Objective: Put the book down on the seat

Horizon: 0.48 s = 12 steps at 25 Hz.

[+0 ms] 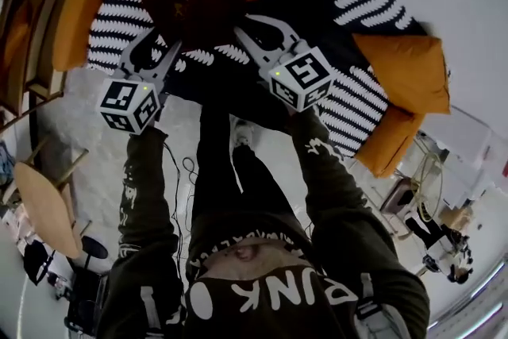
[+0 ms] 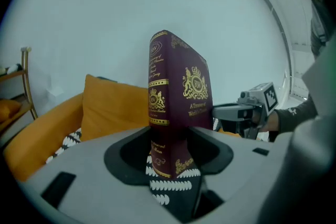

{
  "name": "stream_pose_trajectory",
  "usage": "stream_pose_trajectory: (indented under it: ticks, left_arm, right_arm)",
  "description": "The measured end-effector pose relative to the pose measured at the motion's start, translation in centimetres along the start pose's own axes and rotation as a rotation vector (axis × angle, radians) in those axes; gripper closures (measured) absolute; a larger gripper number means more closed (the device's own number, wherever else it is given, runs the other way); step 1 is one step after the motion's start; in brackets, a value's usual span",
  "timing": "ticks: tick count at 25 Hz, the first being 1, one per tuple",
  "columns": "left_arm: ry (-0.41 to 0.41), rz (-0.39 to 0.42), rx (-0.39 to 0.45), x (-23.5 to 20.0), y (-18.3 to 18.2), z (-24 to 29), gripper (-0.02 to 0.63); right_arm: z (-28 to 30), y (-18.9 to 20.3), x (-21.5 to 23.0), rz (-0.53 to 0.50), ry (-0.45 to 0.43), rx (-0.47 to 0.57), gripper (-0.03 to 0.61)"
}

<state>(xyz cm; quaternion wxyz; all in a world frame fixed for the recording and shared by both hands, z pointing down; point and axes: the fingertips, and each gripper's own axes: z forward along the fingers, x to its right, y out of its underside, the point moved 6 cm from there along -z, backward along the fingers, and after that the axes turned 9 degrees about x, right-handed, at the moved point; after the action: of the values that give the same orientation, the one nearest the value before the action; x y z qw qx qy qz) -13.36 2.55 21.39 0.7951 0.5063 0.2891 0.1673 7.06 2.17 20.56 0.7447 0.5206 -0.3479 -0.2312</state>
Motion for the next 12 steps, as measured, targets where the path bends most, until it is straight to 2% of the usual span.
stream_pose_trajectory:
  ticks: [7,10,12]
  left_arm:
    - [-0.011,-0.089,-0.114,-8.7,11.9,6.7,0.408]
    - [0.000,-0.118,-0.160,-13.2,18.2,7.5,0.408]
    - [0.008,-0.145,-0.190,-14.6,21.6,8.0,0.407]
  right_arm:
    - [8.0,12.7,6.0,0.112,0.027,-0.123,0.518]
    - [11.7,19.6,6.2,0.160,0.044,-0.175,0.518]
    - [12.9,22.9,6.5,0.185,0.056,-0.209,0.518]
